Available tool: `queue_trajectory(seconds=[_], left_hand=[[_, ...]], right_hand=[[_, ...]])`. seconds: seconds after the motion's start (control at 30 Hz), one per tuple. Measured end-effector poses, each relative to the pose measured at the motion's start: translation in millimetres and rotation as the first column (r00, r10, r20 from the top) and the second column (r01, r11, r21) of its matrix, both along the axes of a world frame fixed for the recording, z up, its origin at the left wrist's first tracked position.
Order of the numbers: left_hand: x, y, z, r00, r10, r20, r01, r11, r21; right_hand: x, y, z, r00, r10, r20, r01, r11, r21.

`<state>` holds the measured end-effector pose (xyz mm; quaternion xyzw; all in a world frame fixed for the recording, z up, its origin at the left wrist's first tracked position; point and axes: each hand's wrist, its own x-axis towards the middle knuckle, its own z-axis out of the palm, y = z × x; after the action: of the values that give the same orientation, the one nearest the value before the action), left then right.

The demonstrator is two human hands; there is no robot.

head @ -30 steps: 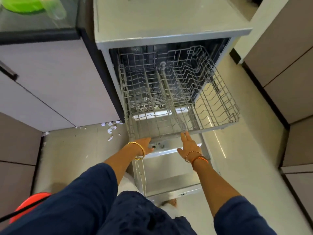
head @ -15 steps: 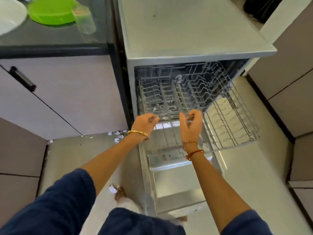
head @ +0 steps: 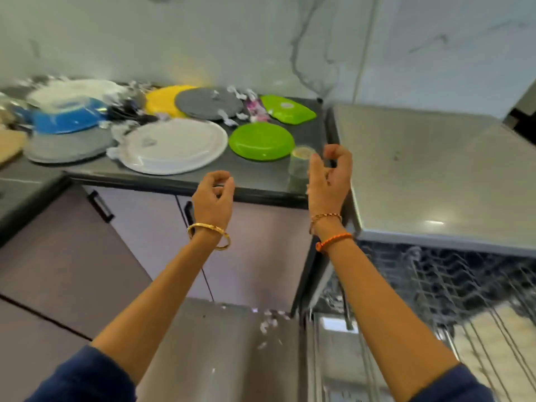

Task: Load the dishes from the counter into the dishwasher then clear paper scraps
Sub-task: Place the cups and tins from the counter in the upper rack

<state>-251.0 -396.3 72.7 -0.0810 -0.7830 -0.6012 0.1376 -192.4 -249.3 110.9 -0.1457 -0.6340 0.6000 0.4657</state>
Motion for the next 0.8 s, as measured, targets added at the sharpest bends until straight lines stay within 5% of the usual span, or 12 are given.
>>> queue_trajectory(seconds=[0.23, 0.43, 0.67, 0.8], left_hand=[[-94, -25, 10, 0.959, 0.237, 0.155, -0.262, 0.95, 0.17], [-197, -36, 21, 0.904, 0.412, 0.112, -0.423, 0.899, 0.11], [-264, -80, 12, 0.814, 0.565, 0.136, -0.576, 0.815, 0.056], [-288, -117, 8, 0.76, 0.624, 0.185, -0.634, 0.773, -0.002]], right_hand=[[-135, -24, 1, 0.933, 0.253, 0.255, -0.259, 0.966, -0.012], [-251, -33, -3, 0.812, 0.441, 0.382, -0.457, 0.888, -0.054], [-343, -81, -13, 0.555, 0.612, 0.564, -0.712, 0.7, -0.06], [-386, -113, -17, 0.529, 0.587, 0.612, -0.74, 0.672, -0.005]])
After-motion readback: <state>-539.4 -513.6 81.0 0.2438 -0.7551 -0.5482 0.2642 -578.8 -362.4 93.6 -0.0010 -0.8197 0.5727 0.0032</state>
